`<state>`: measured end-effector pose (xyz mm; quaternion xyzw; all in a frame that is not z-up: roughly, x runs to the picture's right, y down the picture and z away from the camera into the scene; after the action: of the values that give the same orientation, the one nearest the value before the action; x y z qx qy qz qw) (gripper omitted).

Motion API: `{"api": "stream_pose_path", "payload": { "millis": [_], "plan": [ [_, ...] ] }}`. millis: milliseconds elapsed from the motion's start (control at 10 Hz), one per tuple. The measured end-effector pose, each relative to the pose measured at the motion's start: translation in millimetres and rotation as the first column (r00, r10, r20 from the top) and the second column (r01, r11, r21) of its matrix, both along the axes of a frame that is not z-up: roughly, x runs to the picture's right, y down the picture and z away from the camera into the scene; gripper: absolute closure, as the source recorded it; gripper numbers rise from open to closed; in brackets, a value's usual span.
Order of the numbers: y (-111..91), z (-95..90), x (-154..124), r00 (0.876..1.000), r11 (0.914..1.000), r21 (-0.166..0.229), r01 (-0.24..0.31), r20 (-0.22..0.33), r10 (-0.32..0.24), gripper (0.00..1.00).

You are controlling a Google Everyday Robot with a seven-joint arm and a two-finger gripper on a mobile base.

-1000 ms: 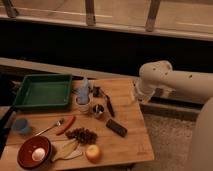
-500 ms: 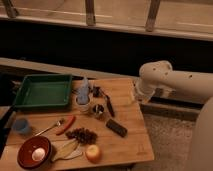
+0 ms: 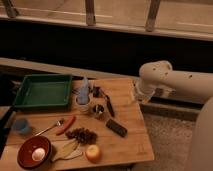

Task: Place eraser in plastic cup

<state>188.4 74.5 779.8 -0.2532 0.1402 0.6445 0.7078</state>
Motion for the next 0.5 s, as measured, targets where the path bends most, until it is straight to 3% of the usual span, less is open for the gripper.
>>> {"api": "stream_pose_path", "payload": {
  "millis": [300,500],
  "plan": [
    [0.8,-0.5,-0.9,1.000,0.9997,-0.005,0.024,0.005,-0.024,0.40],
    [-0.9,0.4,-20.3,0.993,0.9946,-0.007,0.104,0.054,-0.103,0.40]
  ]
}}
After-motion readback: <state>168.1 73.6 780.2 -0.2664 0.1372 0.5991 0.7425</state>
